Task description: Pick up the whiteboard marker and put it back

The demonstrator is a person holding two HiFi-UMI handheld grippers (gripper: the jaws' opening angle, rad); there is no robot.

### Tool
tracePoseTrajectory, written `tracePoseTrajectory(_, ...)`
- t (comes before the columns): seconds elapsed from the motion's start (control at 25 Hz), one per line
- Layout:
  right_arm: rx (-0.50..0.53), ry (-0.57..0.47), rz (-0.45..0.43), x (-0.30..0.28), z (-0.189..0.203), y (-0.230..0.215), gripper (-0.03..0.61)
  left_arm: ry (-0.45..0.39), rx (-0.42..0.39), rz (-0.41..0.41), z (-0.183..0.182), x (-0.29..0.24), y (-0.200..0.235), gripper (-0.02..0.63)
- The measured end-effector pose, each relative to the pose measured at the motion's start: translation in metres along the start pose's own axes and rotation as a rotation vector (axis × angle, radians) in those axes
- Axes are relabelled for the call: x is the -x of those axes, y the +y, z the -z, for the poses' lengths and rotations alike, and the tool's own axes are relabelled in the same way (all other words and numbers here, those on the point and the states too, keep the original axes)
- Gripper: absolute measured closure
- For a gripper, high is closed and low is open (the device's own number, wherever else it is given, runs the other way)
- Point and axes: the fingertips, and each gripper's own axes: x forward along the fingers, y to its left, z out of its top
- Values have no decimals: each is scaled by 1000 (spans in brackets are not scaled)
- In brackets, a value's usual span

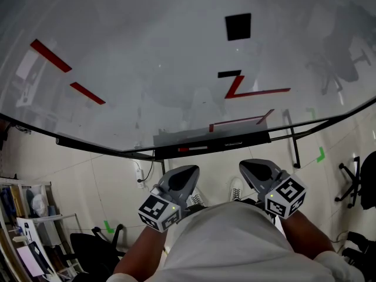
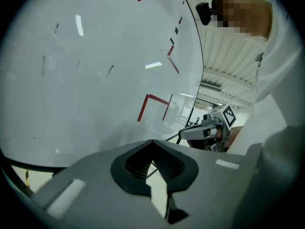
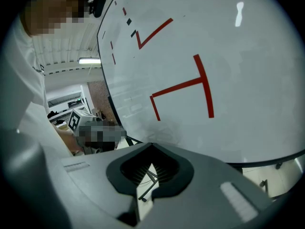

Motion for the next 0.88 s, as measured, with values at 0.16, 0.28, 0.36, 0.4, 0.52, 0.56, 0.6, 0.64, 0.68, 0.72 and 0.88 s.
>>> tracePoseTrajectory(0.16, -2, 5, 13, -2, 0, 3, 577, -9, -13, 4, -2, 5, 4, 597)
tracePoseTrajectory(0.28, -3, 1, 34, -3, -1, 9, 577, 4, -25, 10, -1, 10, 5, 597)
tracePoseTrajectory(0.36, -13, 0, 51, -3, 2, 13, 577, 10, -24, 9, 0, 15, 8, 597)
tracePoseTrajectory(0.4, -17, -3, 60, -3, 3, 16, 577, 8, -23, 15, -1, 17, 9, 597)
tracePoseTrajectory(0.52, -22, -18, 97, -2, 1, 26, 577, 10, -48, 56, -3, 25, 3, 597)
tracePoseTrajectory(0.56, -26, -23, 111, -2, 1, 31, 577, 11, -60, 73, -4, 28, 0, 597)
tracePoseTrajectory(0.6, -31, -28, 126, -2, 1, 35, 577, 11, -68, 90, -4, 31, -3, 597)
tracePoseTrajectory(0.64, -35, -33, 139, -1, 2, 38, 577, 10, -72, 106, -4, 33, -5, 597)
tracePoseTrajectory(0.68, -37, -39, 152, -1, 1, 42, 577, 10, -75, 121, -4, 36, -7, 597)
tracePoseTrajectory(0.72, -39, -45, 163, 0, 1, 45, 577, 10, -76, 132, -3, 38, -8, 597)
tracePoseTrajectory(0.88, -33, -62, 181, 8, 0, 56, 577, 18, -86, 143, 2, 46, -9, 597)
